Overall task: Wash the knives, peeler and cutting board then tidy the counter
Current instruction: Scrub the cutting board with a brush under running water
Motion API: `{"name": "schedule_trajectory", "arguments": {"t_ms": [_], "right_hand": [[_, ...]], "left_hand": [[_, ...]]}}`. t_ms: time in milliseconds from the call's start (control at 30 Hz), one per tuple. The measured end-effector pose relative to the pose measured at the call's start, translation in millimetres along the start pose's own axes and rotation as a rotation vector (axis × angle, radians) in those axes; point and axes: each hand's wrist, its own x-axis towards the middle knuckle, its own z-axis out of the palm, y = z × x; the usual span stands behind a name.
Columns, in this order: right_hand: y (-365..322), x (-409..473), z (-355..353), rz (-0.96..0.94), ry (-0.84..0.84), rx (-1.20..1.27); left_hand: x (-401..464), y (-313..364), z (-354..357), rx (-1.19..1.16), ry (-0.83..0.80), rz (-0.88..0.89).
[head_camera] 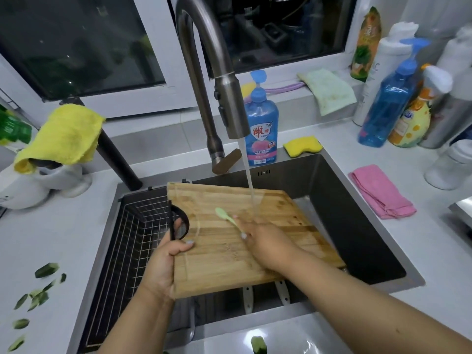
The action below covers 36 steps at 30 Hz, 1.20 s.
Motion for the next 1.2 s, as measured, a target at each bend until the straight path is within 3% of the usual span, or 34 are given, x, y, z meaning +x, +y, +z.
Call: {"name": "schedule_trajectory", "arguments": {"t_ms": [33,100,200,300,367,533,700,800,867,1033,1200], "right_hand": [[-3,8,2,-0.012,0.031,-0.003],[11,26,0,0.138,0.105,-0.030],[24,25,1,0.297,0.099,0.006],[-5,12,11,0.103,0.087,0.244],[-5,20,16,0.064,0.087,0.265],[38,43,16,0.390,0.086,0.123],[3,34,33,0.111,0.107,0.298],[24,56,23,0.349,0.107,0.191],[31,51,25,0.394,0.086,0.172],[5,41,43,0.091,0.130,0.329],[24,78,31,0.423,0.066,0.326]], "left_hand": [[0,-2,4,0.009,-0.014,0.007],[2,-7,8,0.005,-0.048,0.008],[6,-11,9,0.000,-0.079,-0.006],[13,-17,10,0.013,-0.092,-0.016],[18,-23,11,0.012,-0.098,-0.026],[27,-35,13,0.010,-0.128,-0.034],[36,-50,16,0.028,-0.150,-0.052],[37,-56,17,0.047,-0.137,-0.055],[36,-60,17,0.058,-0.140,-0.064],[38,-69,14,0.053,-0.145,-0.102],[41,-72,6,0.070,-0.134,-0.131]]}}
